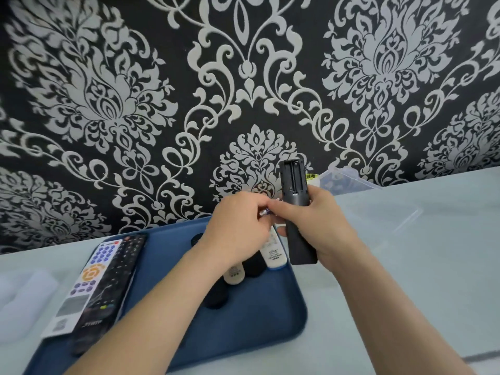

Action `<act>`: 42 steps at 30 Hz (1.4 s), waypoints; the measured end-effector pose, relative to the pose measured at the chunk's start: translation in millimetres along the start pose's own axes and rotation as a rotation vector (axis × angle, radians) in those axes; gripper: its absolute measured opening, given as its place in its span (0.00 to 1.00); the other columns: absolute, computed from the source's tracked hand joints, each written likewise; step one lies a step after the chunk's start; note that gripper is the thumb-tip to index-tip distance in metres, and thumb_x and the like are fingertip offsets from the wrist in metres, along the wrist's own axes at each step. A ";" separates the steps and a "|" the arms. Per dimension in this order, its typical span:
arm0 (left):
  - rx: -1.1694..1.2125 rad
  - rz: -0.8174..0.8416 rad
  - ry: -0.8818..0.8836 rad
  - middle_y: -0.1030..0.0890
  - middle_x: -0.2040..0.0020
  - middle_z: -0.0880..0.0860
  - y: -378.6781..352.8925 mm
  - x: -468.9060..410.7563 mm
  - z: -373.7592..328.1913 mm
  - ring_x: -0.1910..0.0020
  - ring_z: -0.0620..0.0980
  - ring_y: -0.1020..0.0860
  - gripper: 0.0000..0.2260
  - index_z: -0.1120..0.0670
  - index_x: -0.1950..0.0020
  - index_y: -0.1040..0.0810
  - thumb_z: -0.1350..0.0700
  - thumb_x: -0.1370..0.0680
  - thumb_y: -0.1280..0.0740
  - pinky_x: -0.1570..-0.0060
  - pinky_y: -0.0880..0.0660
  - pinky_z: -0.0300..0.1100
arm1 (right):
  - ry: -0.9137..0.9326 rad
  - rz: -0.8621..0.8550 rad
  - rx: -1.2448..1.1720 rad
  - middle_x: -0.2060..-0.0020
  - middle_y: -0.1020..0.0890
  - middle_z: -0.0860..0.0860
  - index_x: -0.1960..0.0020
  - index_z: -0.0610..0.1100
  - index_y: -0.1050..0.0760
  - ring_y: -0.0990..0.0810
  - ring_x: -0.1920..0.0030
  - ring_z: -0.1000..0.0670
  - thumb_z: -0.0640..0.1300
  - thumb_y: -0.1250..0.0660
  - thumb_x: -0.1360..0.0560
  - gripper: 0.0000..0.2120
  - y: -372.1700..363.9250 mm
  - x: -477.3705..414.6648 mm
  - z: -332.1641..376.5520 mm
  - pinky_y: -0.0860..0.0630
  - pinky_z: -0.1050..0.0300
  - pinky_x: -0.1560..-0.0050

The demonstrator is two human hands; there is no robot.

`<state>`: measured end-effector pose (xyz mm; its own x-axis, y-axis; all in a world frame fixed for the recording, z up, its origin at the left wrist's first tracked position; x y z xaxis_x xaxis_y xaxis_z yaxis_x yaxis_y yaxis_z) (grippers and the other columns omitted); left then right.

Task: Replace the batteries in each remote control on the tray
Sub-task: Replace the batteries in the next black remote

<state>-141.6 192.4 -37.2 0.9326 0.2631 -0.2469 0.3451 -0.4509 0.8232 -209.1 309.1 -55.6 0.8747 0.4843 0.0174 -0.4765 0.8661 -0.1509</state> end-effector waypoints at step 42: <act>0.892 -0.053 0.343 0.14 0.57 0.54 39.4 67.9 85.4 0.75 0.40 0.31 0.08 0.52 0.48 0.19 0.62 0.24 0.31 0.70 0.36 0.32 | -0.242 0.238 -0.244 0.70 0.22 0.46 0.53 0.36 0.22 0.22 0.72 0.52 0.38 0.29 0.25 0.05 -85.7 3.1 -28.8 0.21 0.62 0.69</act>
<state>-55.7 119.7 -65.2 0.8809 0.4732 0.0072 0.4709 -0.8779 0.0871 -162.9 232.7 -71.0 0.6831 0.7075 0.1815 -0.6024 0.6862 -0.4077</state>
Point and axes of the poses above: each hand's wrist, its own x-axis away from the middle knuckle, its own y-axis out of the back of the hand, z = x × y, the point moved 1 cm from there along -x, towards the middle knuckle
